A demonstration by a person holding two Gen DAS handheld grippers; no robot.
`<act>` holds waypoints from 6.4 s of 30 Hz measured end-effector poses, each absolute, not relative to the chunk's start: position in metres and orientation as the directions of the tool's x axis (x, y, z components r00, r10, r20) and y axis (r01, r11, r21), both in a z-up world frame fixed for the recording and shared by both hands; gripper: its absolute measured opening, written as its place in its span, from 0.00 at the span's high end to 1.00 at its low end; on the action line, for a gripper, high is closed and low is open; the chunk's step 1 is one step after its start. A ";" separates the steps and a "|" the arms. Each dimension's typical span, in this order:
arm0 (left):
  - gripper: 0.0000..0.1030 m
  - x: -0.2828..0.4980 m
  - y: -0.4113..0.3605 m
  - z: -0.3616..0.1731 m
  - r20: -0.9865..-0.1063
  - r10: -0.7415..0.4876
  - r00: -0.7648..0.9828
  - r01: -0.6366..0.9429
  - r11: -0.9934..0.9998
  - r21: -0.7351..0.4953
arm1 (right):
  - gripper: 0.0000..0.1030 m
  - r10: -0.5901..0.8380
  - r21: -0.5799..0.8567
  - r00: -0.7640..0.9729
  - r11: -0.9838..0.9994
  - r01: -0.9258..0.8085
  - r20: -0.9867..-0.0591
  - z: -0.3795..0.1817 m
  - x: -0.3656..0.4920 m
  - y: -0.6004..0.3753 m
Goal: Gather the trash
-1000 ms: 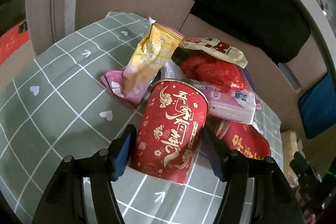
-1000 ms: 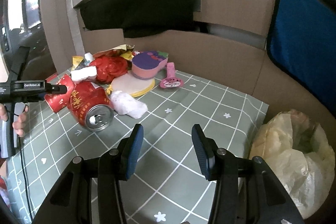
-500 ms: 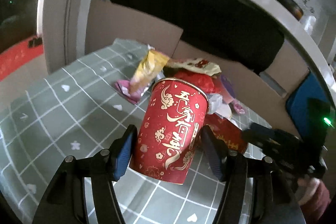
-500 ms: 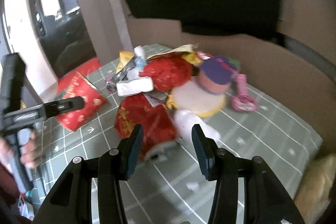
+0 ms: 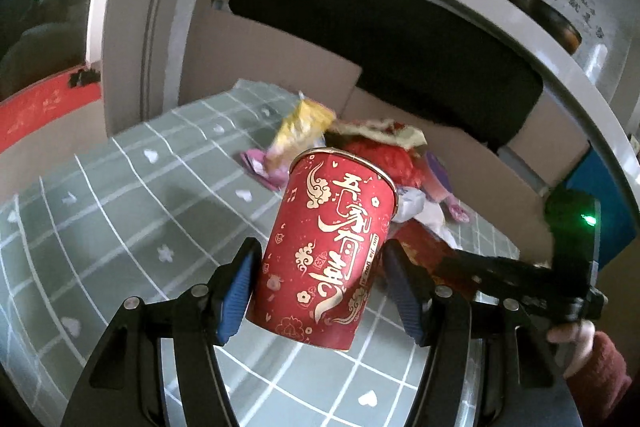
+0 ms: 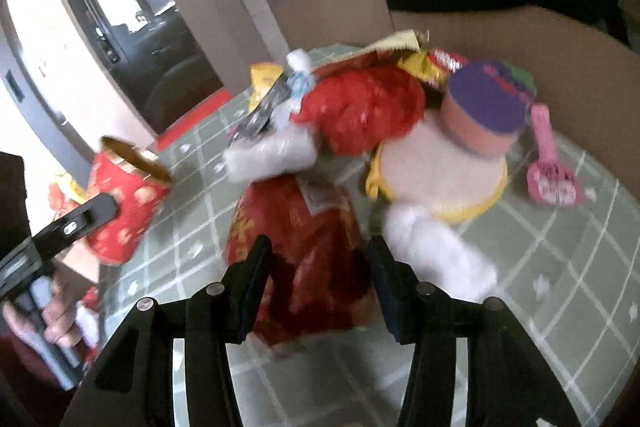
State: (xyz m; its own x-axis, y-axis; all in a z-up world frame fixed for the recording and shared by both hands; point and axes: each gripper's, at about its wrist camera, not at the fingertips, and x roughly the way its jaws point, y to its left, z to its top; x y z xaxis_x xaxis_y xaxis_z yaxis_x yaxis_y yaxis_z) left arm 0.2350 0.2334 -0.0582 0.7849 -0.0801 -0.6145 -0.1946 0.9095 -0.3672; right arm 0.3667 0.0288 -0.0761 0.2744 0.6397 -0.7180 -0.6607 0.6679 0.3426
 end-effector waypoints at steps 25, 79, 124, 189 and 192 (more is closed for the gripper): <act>0.39 0.221 0.186 -0.073 -0.633 -0.153 0.759 -0.148 0.906 -0.397 | 0.49 0.503 0.339 0.528 0.860 -0.380 -0.684 -0.062 0.322 -0.051; 0.39 0.330 -0.155 -0.013 -0.583 -0.429 0.690 0.397 0.898 -0.191 | 0.46 -0.002 0.092 0.854 0.994 0.058 -0.521 0.030 0.253 -0.326; 0.36 0.353 -0.130 -0.049 -0.617 -0.409 0.672 0.337 0.911 -0.237 | 0.37 0.011 0.219 0.807 0.965 0.147 -0.591 -0.035 0.267 -0.351; 0.76 0.326 0.222 -0.055 -0.633 -0.180 0.753 -0.138 0.897 -0.419 | 0.49 0.501 0.274 0.563 0.855 -0.441 -0.657 -0.026 0.439 -0.010; 0.76 0.326 0.235 -0.051 -0.634 -0.141 0.760 -0.179 0.893 -0.413 | 0.49 0.493 0.212 0.571 0.847 -0.488 -0.656 -0.019 0.448 0.018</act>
State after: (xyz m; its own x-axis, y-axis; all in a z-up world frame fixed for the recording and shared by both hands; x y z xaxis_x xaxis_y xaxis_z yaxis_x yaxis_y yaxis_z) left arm 0.3256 0.2353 -0.0509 0.7603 -0.1405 -0.6342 -0.1791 0.8931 -0.4127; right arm 0.4477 0.0177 -0.0192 0.5709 0.4934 -0.6562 -0.4880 0.8467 0.2120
